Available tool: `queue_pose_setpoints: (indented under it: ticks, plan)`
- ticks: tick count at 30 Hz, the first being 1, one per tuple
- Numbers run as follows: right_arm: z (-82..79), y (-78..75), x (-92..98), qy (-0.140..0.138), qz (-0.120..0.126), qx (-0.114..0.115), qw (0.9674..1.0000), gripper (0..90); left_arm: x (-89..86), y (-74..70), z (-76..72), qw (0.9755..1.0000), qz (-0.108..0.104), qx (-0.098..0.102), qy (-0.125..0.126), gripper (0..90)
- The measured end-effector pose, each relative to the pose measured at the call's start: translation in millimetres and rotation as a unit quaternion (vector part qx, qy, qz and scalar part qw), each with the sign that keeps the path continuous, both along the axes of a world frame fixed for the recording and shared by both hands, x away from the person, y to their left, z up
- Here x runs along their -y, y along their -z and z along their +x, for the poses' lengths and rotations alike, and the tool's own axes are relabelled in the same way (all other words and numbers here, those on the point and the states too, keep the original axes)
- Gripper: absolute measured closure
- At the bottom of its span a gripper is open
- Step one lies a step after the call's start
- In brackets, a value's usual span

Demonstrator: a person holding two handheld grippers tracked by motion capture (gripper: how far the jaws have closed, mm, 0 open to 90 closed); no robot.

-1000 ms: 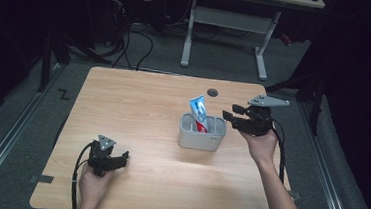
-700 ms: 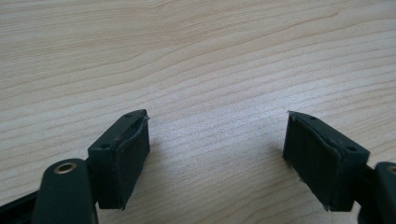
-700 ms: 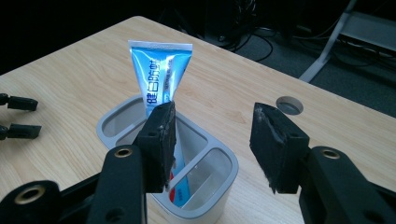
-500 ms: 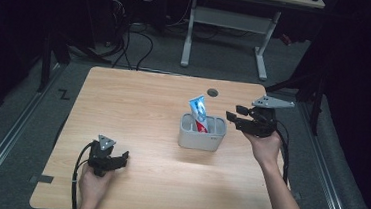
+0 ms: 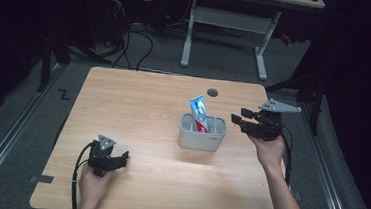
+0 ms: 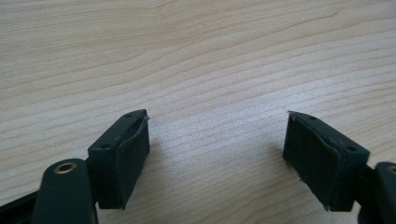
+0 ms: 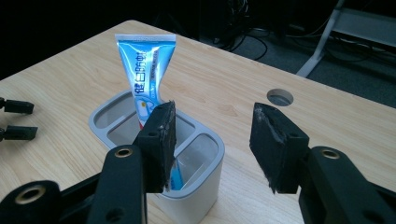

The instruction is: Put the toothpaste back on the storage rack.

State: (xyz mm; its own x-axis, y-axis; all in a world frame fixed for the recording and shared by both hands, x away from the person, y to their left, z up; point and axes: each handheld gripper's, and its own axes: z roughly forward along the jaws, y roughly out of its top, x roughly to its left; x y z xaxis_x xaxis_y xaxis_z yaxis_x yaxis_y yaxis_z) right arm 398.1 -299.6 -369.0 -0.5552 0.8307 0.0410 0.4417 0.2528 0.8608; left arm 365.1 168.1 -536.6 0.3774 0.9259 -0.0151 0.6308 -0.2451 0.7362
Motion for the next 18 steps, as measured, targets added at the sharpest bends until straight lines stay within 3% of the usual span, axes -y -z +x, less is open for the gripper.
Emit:
queue_pose_setpoints:
  ticks: [18]
  plan:
    - [-10.4,5.2,12.9,0.013,0.016,-0.001,0.9998,50.7,0.1,0.1,0.2,1.0,-0.001,0.001,-0.002,23.3]
